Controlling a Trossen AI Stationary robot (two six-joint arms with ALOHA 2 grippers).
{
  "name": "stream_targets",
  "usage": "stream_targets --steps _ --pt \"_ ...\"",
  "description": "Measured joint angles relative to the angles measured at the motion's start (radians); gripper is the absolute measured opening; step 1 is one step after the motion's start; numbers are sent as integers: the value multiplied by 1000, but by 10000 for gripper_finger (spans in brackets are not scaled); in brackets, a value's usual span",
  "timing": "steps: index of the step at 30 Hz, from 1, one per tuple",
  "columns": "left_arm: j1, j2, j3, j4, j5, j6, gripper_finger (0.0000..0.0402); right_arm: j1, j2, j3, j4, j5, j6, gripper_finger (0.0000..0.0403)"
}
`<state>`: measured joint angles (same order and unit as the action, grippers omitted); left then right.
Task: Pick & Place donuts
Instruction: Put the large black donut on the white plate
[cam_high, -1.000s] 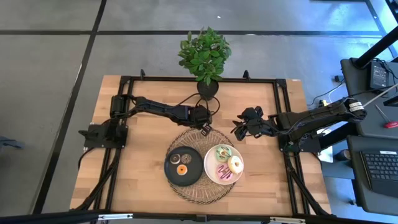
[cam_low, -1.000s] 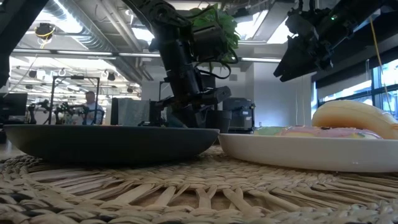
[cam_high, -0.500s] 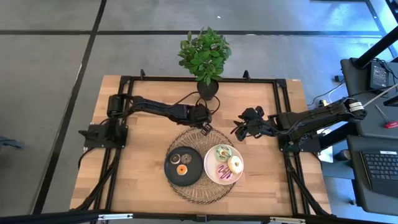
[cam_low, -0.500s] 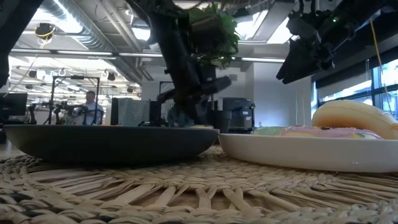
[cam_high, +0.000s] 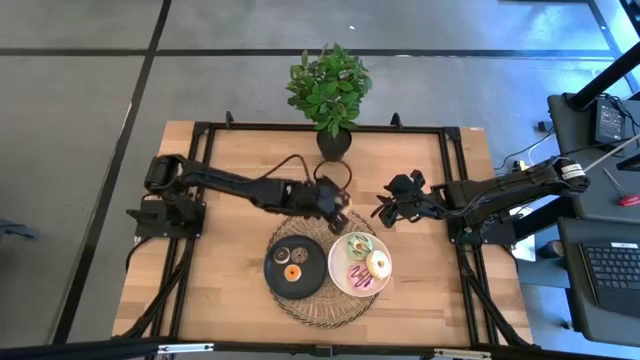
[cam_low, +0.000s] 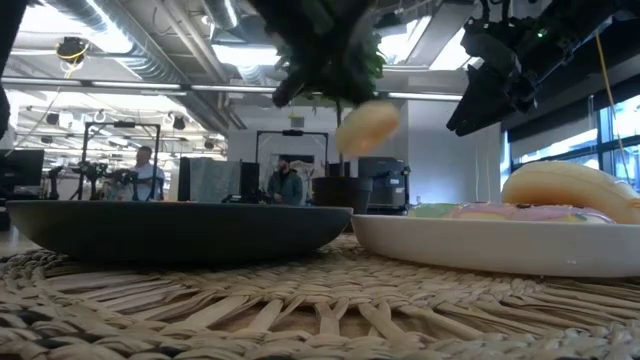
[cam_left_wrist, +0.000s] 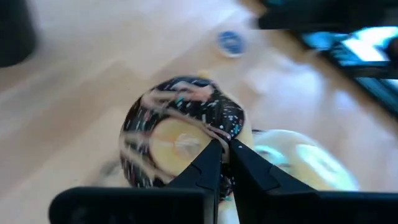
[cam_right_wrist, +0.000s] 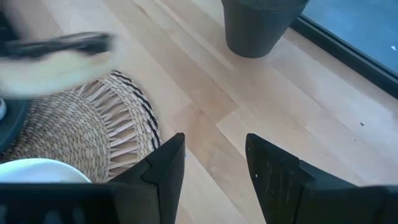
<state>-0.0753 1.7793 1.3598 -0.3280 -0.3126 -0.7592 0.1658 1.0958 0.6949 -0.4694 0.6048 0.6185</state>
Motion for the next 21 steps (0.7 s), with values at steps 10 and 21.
stream_targets --steps 10,21 --pt "-214 12 0 145 -147 -124 22 0 0 0 -5 -4 -28 172" --pt "-356 56 -2 199 -298 -305 20 0 0 0 -8 -6 -54 172"
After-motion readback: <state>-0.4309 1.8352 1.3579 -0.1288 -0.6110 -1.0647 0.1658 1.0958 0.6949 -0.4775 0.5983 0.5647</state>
